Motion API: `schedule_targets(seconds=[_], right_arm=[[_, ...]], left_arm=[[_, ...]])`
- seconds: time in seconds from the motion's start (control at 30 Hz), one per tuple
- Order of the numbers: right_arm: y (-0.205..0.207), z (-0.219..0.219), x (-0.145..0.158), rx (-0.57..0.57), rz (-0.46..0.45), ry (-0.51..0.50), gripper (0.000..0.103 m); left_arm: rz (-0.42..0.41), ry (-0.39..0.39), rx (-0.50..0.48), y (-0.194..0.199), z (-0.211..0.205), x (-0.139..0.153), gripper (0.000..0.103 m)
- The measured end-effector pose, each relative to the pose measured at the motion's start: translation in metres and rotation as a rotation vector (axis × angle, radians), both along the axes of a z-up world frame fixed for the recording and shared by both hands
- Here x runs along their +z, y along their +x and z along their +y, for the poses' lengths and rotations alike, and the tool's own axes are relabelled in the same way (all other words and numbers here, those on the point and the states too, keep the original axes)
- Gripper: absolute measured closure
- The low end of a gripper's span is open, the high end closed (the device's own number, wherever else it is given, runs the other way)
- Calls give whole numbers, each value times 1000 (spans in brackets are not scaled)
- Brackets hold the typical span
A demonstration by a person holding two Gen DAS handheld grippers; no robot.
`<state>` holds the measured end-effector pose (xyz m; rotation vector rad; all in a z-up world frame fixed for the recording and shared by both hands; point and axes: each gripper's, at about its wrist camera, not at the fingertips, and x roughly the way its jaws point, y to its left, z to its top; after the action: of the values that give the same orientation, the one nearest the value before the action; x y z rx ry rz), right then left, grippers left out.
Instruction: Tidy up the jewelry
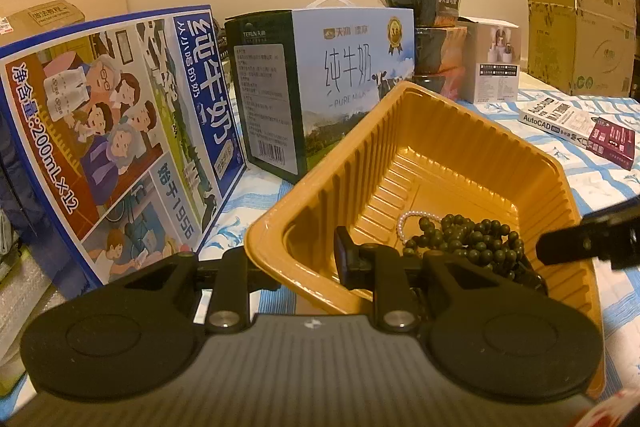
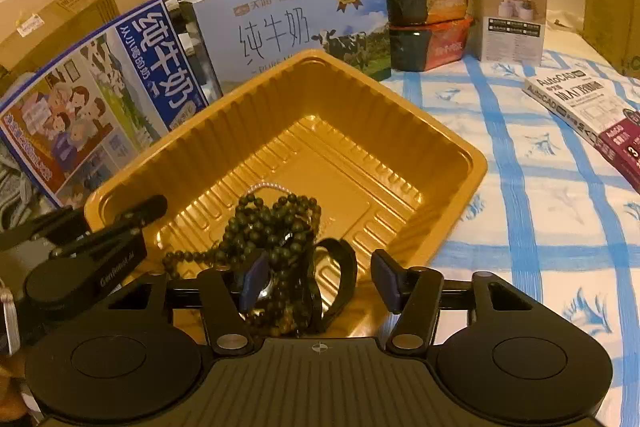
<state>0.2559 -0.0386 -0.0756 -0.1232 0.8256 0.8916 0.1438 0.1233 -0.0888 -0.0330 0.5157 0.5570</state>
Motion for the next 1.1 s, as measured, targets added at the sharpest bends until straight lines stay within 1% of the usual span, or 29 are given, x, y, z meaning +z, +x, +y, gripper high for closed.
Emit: schedule_targets(seconds=[0.17, 0.3, 0.37, 0.5, 0.57, 0.7, 0.83, 0.97, 1.03, 1.1], right_arm=[[-11, -6, -3, -7, 0, 14, 41], [-20, -11, -5, -24, 3, 27, 41], [-23, -13, -5, -31, 10, 35, 41], [-29, -20, -5, -53, 30, 63, 40], [-33, -26, -4, -71, 39, 82, 40], [-40, -37, -2, -100, 43, 99, 40], [-48, -46, 0, -124, 29, 99, 40], [-54, -53, 0, -145, 36, 106, 40], [-58, -54, -2, -149, 34, 103, 40], [-61, -55, -3, -155, 29, 96, 40]], left_arm=[[19, -16, 1, 2, 3, 1, 81], [35, -42, 6, 3, 5, 1, 81], [51, -77, 12, 2, 8, 1, 80], [92, -195, 35, -1, 19, 1, 80], [102, -234, 41, -5, 20, 0, 80], [107, -259, 43, -13, 17, 0, 79], [117, -312, 51, -21, 16, -2, 77], [148, -325, 48, -27, 16, -8, 75], [152, -366, 57, -31, 19, -12, 74], [150, -378, 53, -34, 19, -14, 74]])
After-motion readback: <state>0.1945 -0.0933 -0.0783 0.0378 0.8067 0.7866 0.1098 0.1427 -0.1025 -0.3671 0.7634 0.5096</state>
